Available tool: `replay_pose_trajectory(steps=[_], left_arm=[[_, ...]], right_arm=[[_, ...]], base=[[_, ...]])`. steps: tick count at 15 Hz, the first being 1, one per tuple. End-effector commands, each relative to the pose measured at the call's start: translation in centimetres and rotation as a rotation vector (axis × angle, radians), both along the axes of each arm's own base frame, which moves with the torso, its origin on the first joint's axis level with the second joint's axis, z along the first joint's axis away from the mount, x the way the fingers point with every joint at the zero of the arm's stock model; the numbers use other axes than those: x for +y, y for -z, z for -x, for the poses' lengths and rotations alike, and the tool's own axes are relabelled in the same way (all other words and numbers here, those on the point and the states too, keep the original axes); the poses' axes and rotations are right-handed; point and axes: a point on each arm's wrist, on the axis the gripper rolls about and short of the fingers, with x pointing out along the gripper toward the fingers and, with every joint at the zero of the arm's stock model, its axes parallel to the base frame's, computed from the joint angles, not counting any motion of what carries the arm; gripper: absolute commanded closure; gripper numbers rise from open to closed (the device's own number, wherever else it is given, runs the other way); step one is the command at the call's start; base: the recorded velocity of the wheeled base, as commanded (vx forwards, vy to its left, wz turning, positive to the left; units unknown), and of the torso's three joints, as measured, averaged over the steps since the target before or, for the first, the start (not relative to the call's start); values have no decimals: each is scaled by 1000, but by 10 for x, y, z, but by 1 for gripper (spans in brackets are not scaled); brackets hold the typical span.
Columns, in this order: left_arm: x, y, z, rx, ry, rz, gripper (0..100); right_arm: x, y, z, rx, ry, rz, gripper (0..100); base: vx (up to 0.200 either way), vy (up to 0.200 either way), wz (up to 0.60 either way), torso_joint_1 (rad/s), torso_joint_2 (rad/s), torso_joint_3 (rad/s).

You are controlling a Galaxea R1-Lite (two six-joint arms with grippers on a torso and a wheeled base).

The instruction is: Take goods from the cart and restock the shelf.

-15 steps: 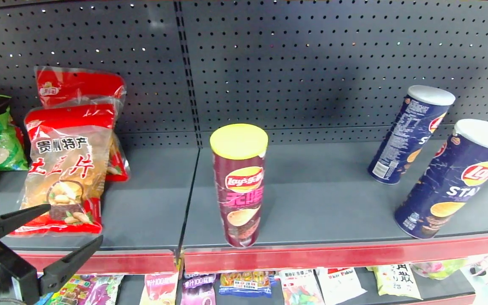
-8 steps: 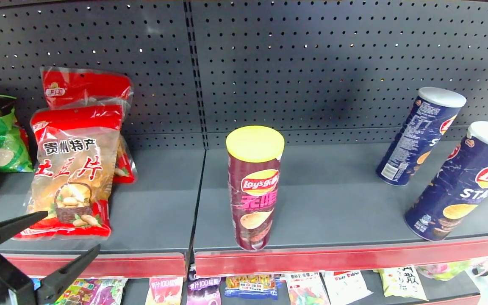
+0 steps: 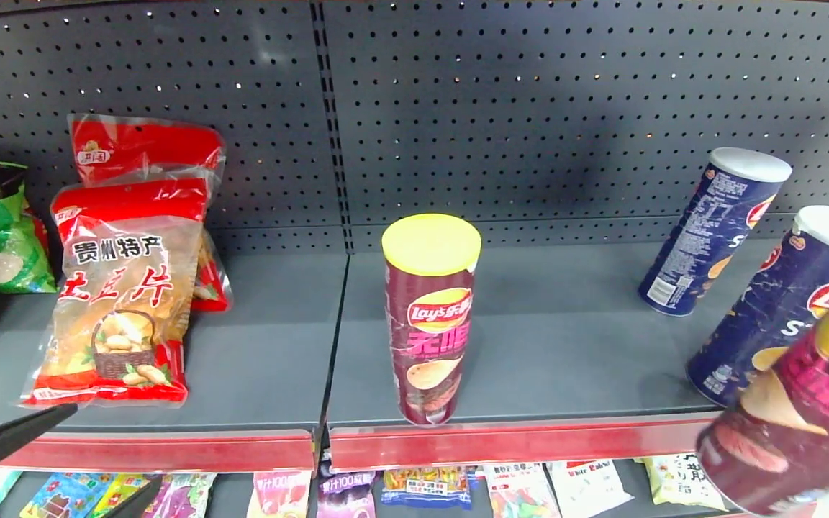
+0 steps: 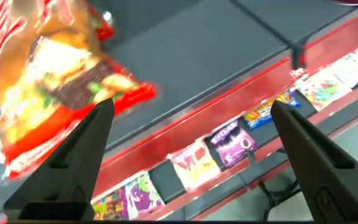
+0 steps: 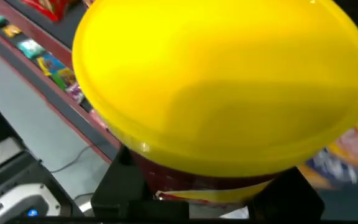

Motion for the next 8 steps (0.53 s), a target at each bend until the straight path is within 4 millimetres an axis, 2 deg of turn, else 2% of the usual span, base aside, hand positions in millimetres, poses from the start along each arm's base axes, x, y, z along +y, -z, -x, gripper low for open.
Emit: replay_pose_trajectory(steps=[1,4,5,6,8], left_arm=[[0,-2,0,-3,4,11,0],[-2,-10,-1,-16,42,33,0],[-2,-9,-1,-12,43,33,0],[-2,-9,-1,-3,51,31,0],[-4,-11,-2,-4,72,32,0]], right_arm=[[38,-8,-60,61,-78,2,100],[61,0,-104,26,-118,-19,100],[65,1,-112,19,-120,-23,100],[75,0,-130,6,-124,-29,100],[84,-6,-149,-7,-125,-30,100]], base=[[0,0,0,0,0,0],[0,0,0,0,0,0],[0,0,0,0,0,0],[0,0,0,0,0,0],[0,0,0,0,0,0]])
